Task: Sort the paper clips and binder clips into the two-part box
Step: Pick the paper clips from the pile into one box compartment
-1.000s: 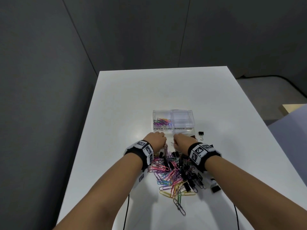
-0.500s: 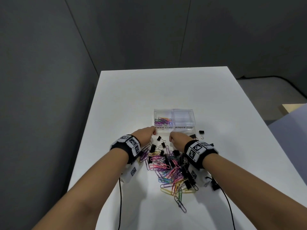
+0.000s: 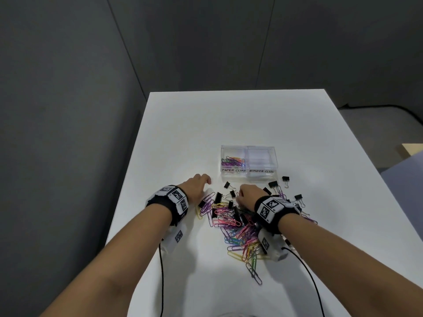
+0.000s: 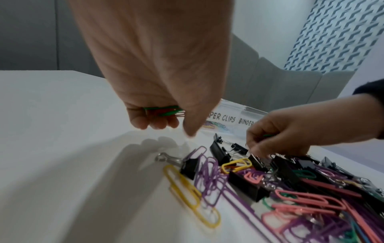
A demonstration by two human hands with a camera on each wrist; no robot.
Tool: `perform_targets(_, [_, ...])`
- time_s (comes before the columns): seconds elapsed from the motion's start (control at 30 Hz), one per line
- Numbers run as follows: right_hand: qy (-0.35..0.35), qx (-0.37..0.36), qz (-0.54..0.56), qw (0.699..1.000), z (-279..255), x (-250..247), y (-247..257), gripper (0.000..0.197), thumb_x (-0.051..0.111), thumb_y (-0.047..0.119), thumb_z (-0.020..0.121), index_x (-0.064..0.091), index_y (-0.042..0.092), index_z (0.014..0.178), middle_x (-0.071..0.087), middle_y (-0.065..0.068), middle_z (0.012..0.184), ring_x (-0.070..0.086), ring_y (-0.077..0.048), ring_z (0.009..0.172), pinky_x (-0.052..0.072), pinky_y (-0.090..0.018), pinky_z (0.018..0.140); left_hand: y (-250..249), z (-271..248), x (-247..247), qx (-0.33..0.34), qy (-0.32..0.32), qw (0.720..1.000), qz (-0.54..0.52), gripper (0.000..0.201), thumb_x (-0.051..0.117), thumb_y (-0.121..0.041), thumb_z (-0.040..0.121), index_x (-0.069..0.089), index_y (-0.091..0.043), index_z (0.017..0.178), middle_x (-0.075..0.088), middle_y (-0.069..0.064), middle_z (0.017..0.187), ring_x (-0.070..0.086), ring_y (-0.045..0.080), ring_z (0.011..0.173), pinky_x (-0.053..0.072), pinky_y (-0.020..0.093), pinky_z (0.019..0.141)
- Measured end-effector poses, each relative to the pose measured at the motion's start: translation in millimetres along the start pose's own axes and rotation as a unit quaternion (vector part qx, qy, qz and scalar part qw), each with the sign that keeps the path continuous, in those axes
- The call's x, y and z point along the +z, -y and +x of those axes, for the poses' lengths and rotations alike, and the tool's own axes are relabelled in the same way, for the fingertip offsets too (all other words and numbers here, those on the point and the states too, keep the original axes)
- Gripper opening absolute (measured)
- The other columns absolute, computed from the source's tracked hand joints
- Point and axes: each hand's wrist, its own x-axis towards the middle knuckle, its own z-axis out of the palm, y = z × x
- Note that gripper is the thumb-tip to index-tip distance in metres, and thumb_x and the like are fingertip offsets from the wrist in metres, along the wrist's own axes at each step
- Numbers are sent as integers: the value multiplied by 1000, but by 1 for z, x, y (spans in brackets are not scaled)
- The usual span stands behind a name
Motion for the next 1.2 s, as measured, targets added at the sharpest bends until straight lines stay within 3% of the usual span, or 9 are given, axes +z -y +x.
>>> perform_targets(0.13, [-68,-59,25,996,-3,-8,5,8,34,16,99,37,10,95,40,2,62,39,-17,54,28,-26,49,4,-5,-4,-5,-5,1000,16,30,34,-25,101,41,-2,119,58,23,116,54,30,90,38,36,79])
perform_targets(0.23, [-79,-111,-2,991,-6,-12,17,19,30,11,98,39,10,115,45,0,61,39,-17,51,30,-28,48,6,-9,-7,-21,-4,997,71,36,34,-31,101,45,0,116,61,23,114,58,35,102,43,39,85])
perform_targets(0.3, [-52,-135,-39,989,-9,-10,26,28,28,9,98,40,11,123,59,-6,77,47,-21,63,36,-30,56,9,-13,-8,-28,6,995,93,37,37,-32,100,47,-1,116,61,21,115,57,34,105,43,38,84])
perform_targets(0.4, [5,-163,-82,983,-16,-3,37,37,30,-2,93,46,12,123,56,-8,92,49,-23,80,37,-31,66,18,-23,-6,-34,12,993,115,32,47,-34,94,49,-8,113,62,13,114,56,28,96,38,32,76])
perform_targets(0.5, [31,-184,-115,976,-17,10,38,38,31,-4,93,46,13,123,55,-12,120,57,-29,101,44,-37,85,23,-31,0,-31,36,990,129,38,54,-28,89,42,-16,122,63,10,114,57,27,96,42,32,79])
perform_targets(0.7, [-8,-177,-119,977,-17,11,18,24,44,21,97,44,10,118,58,-12,115,59,-30,97,47,-38,82,14,-24,10,-1,31,991,128,41,58,-30,89,43,-19,125,62,10,117,57,28,108,43,34,87])
perform_targets(0.9, [-32,-124,-129,983,-12,1,-13,3,46,15,93,45,15,90,58,-7,97,56,-25,83,43,-32,71,-10,-5,19,19,20,992,126,39,52,-37,93,44,-17,125,62,9,119,57,27,109,44,34,88])
perform_targets(1.03, [-37,-96,-136,985,-13,-11,-29,17,47,21,95,52,9,106,59,-11,109,60,-28,91,49,-36,78,-23,5,25,41,-17,988,147,36,46,-37,96,45,-13,124,63,9,117,59,28,106,45,34,87])
perform_targets(1.2, [-53,-116,-131,983,-12,-17,-26,31,46,29,95,48,15,123,53,-6,125,58,-26,105,46,-34,80,-30,9,20,85,-66,977,181,30,43,-28,95,47,-15,123,66,7,113,61,28,101,45,34,80])
